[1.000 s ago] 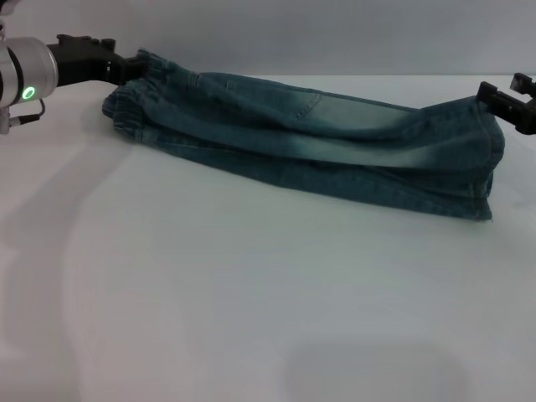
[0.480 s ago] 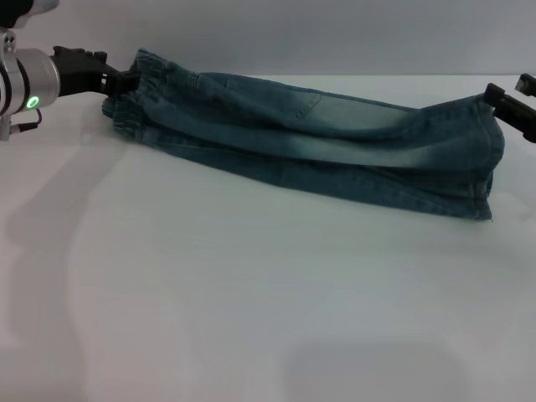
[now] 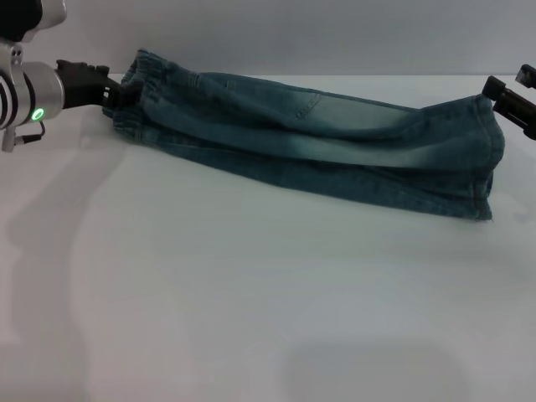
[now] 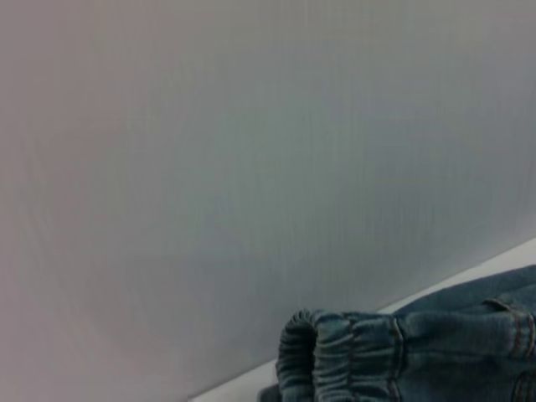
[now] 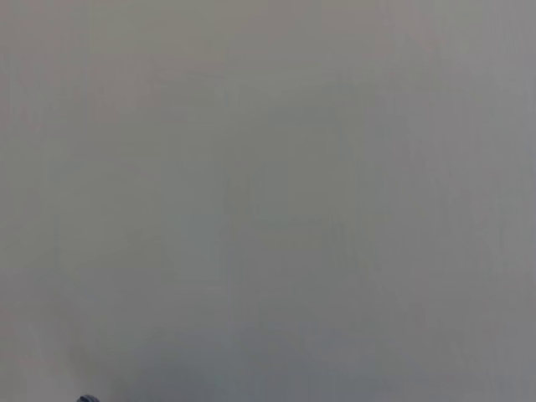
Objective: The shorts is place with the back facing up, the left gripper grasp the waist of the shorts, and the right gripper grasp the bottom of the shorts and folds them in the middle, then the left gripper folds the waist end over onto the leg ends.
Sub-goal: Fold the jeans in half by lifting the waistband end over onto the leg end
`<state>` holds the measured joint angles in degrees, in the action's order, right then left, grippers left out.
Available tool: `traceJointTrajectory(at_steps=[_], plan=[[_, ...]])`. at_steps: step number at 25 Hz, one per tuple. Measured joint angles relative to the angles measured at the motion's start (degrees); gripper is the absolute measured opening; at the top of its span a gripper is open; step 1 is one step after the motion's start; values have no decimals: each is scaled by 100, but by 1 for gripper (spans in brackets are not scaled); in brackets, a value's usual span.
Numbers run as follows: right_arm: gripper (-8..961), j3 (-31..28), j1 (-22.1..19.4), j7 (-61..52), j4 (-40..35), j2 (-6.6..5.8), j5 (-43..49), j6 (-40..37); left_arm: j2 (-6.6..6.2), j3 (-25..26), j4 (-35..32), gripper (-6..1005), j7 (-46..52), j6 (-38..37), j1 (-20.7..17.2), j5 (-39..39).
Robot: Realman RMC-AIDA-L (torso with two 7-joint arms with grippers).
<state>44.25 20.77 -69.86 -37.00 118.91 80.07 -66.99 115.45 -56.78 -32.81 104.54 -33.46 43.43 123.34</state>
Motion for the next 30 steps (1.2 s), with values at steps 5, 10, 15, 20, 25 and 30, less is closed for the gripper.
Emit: traceJointTrajectory(at_steps=[5, 10, 15, 20, 25, 30], plan=[[651, -2, -5, 3, 0, 0, -4, -7, 65, -18, 12, 569, -1, 64, -32, 21], [651, -4, 2, 6, 0, 0, -8, -11, 143, -40, 13, 563, -4, 115, -38, 24], [651, -8, 6, 8, -15, 0, -10, -42, 224, -47, 45, 558, -4, 143, 16, 27], [652, -64, 1, 8, -26, 0, -10, -144, 249, -90, 429, 552, -4, 502, 234, 27], [652, -64, 21, 9, -42, 0, -19, -156, 265, -257, 601, 546, 13, 966, 325, 7], [652, -48, 79, 8, -52, 0, -19, -160, 288, -281, 715, 541, 34, 1320, 354, -5]])
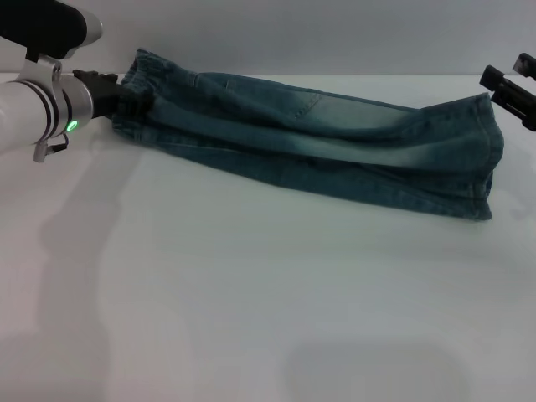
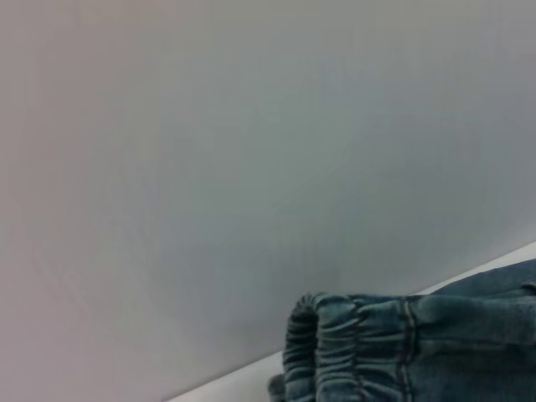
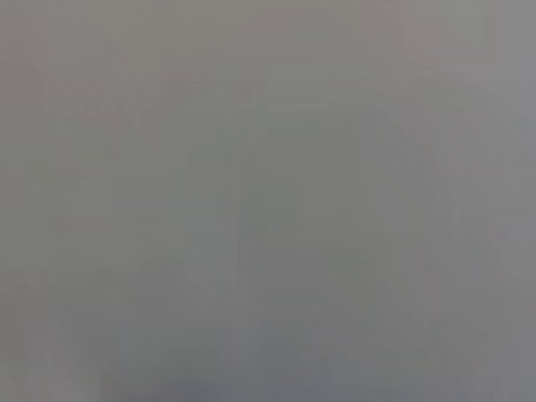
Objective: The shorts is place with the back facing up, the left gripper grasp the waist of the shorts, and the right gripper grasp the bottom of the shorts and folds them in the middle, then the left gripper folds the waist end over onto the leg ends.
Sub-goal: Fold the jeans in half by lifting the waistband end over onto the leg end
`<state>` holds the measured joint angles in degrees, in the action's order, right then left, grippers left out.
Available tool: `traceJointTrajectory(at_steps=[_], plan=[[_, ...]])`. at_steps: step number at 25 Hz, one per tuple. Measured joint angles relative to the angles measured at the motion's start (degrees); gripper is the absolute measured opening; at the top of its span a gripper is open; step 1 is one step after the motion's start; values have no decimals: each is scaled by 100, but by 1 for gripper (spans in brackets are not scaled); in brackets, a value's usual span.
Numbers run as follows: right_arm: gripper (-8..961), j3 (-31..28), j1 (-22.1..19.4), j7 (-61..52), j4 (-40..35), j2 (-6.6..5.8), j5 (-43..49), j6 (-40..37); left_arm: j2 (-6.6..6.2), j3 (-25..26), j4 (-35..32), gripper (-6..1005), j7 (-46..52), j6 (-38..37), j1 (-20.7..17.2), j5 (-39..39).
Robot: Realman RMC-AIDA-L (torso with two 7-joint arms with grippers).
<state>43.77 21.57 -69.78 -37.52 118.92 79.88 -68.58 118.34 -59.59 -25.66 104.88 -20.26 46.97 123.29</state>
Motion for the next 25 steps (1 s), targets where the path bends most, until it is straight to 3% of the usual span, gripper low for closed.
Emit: traceJointTrajectory(at_steps=[25], plan=[[651, 11, 65, 7, 15, -26, -220, 140, -4, 0, 339, 513, 23, -476, 227, 6]])
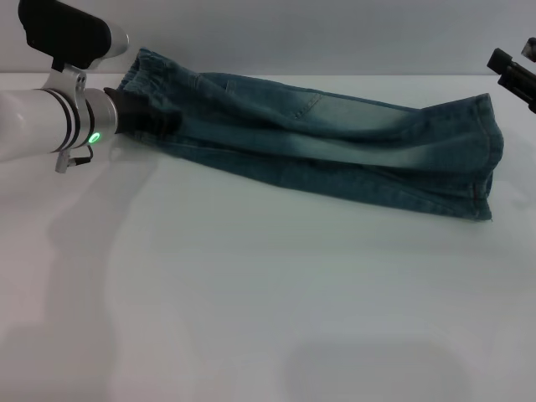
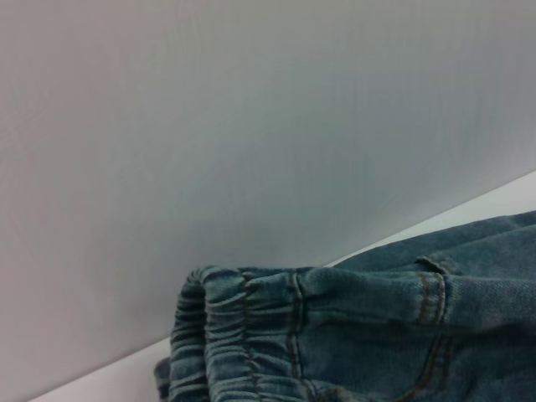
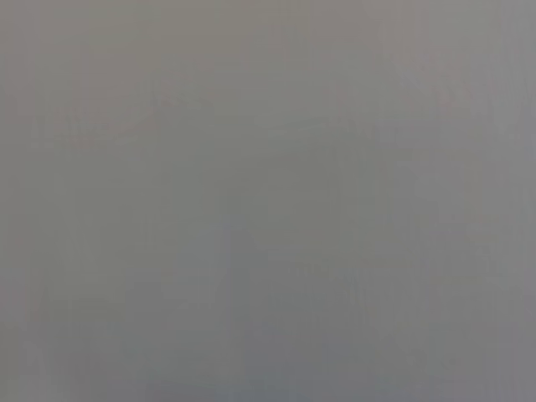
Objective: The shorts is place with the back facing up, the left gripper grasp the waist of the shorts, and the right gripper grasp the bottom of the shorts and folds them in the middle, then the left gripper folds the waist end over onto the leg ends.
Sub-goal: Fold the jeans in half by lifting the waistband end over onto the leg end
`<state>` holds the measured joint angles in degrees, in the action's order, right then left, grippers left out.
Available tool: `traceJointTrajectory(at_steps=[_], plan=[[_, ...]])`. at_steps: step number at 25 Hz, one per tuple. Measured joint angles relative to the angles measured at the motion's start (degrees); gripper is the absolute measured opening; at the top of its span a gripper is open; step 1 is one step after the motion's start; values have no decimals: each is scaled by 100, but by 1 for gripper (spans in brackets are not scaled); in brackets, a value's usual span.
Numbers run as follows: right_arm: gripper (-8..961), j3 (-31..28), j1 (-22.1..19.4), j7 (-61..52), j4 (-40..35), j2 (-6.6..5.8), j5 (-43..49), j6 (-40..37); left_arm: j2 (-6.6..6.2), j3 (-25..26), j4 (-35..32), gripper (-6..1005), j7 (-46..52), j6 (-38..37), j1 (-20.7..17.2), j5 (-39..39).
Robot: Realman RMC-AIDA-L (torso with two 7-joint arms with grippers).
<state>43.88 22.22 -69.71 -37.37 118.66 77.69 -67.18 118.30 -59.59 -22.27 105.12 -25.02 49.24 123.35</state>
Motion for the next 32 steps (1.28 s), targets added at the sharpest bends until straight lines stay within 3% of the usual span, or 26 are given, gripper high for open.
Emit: traceJointTrajectory(at_steps=[19, 32], plan=[[652, -48, -61, 2, -33, 17, -9, -41, -31, -2, -2, 492, 286, -48, -34, 35], [651, -64, -103, 2, -33, 17, -14, -42, 8, -277, -16, 108, 280, 292, -55, 35]])
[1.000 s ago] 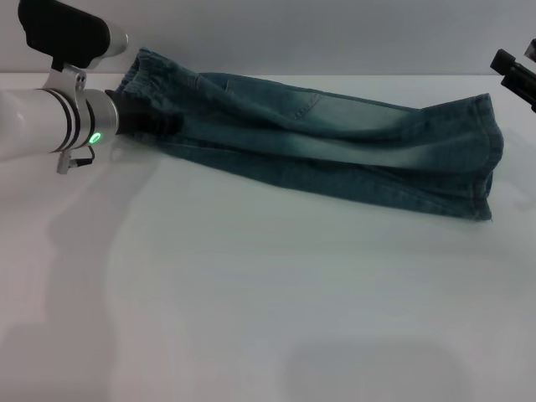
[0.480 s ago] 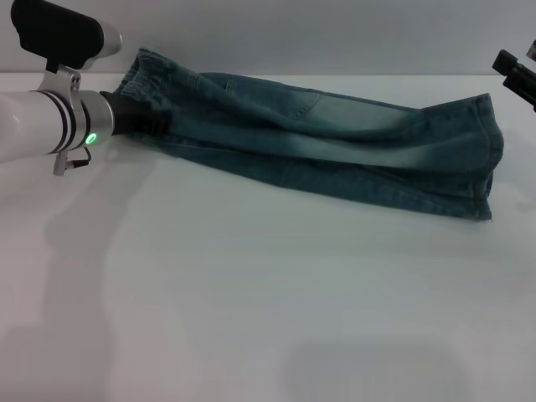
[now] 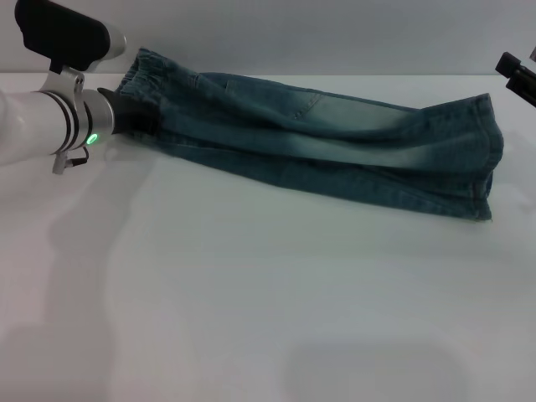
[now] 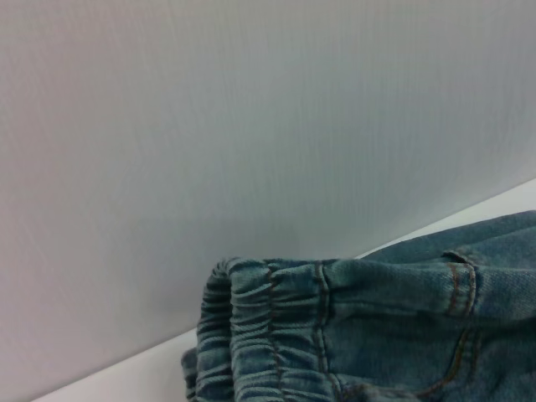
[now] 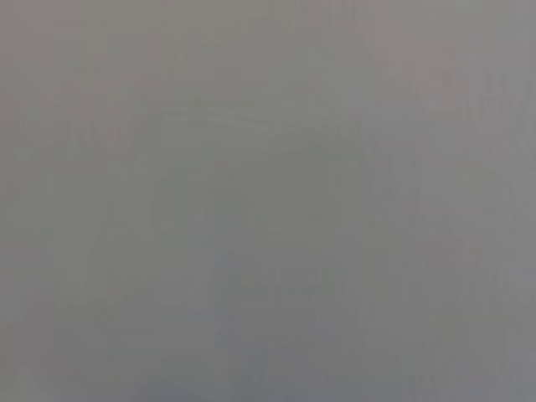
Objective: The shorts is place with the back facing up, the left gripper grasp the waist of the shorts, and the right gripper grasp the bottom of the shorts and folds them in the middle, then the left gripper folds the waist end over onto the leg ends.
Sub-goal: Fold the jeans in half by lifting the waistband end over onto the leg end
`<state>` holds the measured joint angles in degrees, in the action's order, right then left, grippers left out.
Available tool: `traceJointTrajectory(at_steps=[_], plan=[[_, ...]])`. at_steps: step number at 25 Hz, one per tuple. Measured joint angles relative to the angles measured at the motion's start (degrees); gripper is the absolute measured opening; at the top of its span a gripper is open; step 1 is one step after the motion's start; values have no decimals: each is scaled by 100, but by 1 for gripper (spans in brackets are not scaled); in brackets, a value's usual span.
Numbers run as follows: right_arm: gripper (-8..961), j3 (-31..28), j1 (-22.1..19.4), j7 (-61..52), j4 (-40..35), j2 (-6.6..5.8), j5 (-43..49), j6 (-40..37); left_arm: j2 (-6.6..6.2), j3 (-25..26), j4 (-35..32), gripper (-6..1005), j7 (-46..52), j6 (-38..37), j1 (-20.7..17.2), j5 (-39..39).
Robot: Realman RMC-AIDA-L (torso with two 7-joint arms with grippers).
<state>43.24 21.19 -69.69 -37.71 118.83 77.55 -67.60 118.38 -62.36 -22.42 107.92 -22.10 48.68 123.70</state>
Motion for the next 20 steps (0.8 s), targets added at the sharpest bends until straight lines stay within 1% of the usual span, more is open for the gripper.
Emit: traceJointTrajectory(at_steps=[1, 6, 10, 11, 14, 15, 16, 19, 20], plan=[[651, 0, -2, 0, 0, 0, -1, -2, 0, 0, -1, 76, 0, -1, -10, -1], [651, -5, 3, 0, 4, 0, -3, 17, 4, -9, -48, 32, 3, -49, -71, -21], [652, -48, 54, 99, 36, -8, -4, 54, 8, -43, -63, 43, 18, -76, -96, -28], [652, -64, 71, 155, 46, -9, -4, 56, 24, -193, -266, 46, 69, -215, -267, -45], [652, -74, 114, 243, 56, -8, -3, 77, 42, -251, -568, 54, 77, -317, -481, -116], [652, -74, 125, 257, 58, -8, -3, 92, 43, -313, -787, 57, 78, -346, -619, -262], [652, -75, 130, 266, 61, -8, -4, 102, 42, -371, -875, 60, 79, -351, -681, -345], [652, -67, 139, 287, 69, -8, -4, 122, -6, -704, -1401, 68, 80, -351, -986, -771], [652, -61, 141, 288, 71, -9, -4, 124, -17, -706, -1497, 71, 80, -356, -1029, -789]])
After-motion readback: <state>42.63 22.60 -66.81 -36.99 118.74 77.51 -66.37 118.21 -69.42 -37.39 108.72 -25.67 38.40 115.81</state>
